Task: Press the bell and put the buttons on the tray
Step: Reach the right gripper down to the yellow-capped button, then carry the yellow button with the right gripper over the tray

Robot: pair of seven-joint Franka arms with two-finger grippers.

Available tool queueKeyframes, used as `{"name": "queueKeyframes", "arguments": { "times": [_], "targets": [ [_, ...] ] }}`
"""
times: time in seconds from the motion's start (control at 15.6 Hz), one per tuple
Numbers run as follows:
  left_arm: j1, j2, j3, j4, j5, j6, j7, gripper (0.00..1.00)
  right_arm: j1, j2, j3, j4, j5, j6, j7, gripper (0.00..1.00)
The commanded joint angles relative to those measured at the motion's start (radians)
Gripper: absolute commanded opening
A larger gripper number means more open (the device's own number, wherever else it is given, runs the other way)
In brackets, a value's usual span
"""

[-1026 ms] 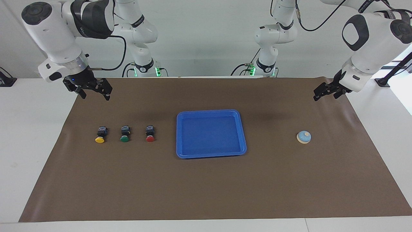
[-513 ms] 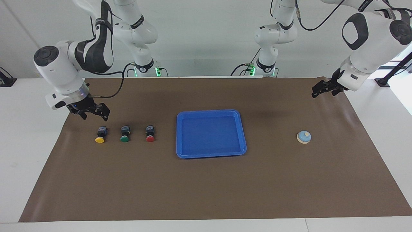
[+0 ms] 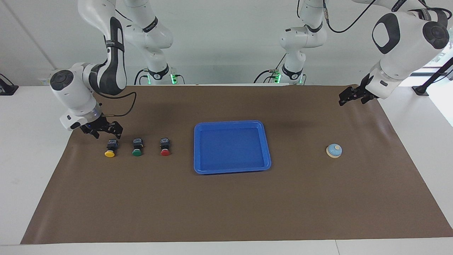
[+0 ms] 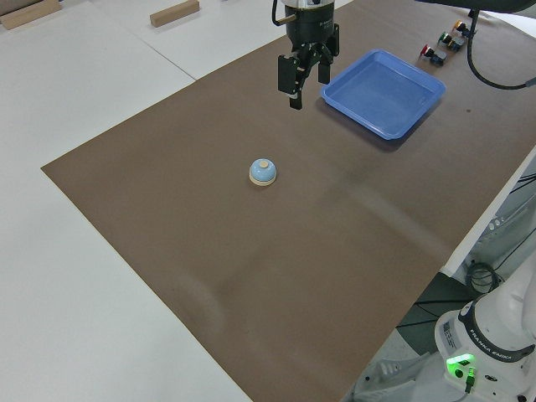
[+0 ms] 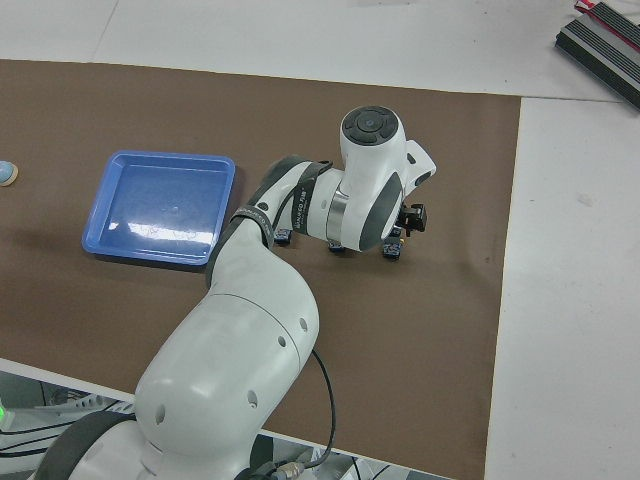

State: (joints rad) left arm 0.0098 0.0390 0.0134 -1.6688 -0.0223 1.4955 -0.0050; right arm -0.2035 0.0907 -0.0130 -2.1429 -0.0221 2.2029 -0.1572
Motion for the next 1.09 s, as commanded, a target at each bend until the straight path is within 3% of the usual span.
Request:
{"name": "queueKeyframes", "arguments": {
  "times": [0.0,0.58,0.77,0.83,1.03],
  "targets": [
    [0.002,-0.031,0.01,-0.029,-0.001,0.008,0.008,1.0,-0.019,0.02,0.008,-0.015,-0.006,0.034,-0.031,1.0],
    [-0.005,-0.031,0.011,-0.028,-0.001,0.008,0.004,1.0,-0.057,0.106,0.008,-0.014,-0.007,0.109,-0.059,0.99],
    [-0.005,-0.031,0.011,-0.028,-0.001,0.008,0.004,1.0,-0.054,0.113,0.008,-0.014,-0.006,0.11,-0.044,0.74],
    [-0.005,-0.031,0.011,-0.028,0.001,0.008,0.004,1.0,-0.051,0.113,0.008,-0.014,-0.006,0.115,-0.036,0.54],
    [-0.005,-0.031,0.011,-0.028,-0.001,0.008,0.004,1.0,-0.042,0.113,0.008,-0.014,-0.007,0.116,-0.028,0.08]
  ]
}}
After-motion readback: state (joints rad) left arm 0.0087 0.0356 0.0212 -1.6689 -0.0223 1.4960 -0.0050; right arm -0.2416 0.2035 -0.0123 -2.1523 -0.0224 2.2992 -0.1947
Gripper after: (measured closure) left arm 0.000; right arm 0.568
